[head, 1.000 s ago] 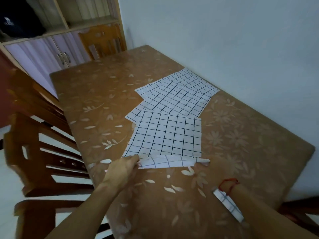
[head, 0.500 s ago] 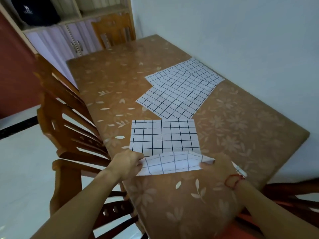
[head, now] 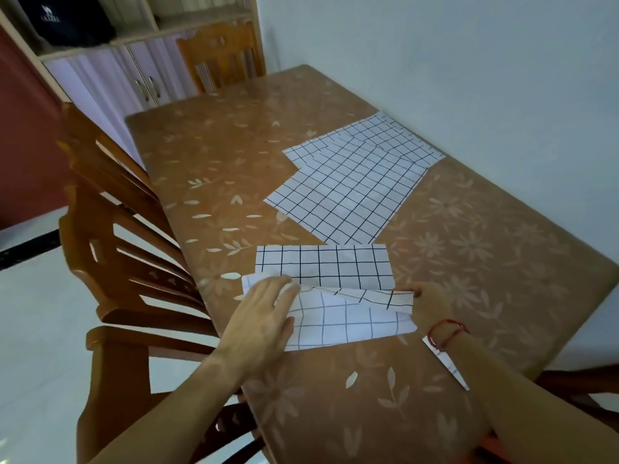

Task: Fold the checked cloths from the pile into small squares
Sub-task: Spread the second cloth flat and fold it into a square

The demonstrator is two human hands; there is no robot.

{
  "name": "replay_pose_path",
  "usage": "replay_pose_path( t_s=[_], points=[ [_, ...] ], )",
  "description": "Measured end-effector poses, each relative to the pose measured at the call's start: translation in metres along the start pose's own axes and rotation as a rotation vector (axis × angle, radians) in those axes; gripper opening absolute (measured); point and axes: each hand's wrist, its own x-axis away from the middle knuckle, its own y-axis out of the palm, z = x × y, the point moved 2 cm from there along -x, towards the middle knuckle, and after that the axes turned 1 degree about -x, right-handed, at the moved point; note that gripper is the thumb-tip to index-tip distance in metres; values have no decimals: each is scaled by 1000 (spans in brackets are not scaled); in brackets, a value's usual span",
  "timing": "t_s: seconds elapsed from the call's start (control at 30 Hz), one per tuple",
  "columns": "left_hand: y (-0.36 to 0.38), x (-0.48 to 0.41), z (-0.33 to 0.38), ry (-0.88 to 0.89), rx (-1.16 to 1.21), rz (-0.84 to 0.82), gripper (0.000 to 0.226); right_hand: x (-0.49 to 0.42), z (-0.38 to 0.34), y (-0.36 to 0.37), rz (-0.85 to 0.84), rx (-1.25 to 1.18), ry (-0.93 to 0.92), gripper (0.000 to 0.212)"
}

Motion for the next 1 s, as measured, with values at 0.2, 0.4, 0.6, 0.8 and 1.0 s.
replay_pose_path(
  t_s=[0.2, 0.4, 0.6, 0.8, 1.0],
  points=[
    [55, 23, 24, 135, 8, -160, 40, -34, -8, 11, 44, -133, 55, 13],
    [103, 35, 33, 95, -8, -307, 48, -59, -8, 25, 62, -125, 114, 25],
    [128, 41, 25, 44, -76, -289, 54, -75, -7, 34, 91, -94, 133, 40],
    [136, 36, 18, -9, -46, -362, 56, -82, -10, 39, 108, -83, 97, 27],
    [144, 32, 12, -6, -69, -429, 55, -50, -11, 55, 79, 314, -149, 55]
  ],
)
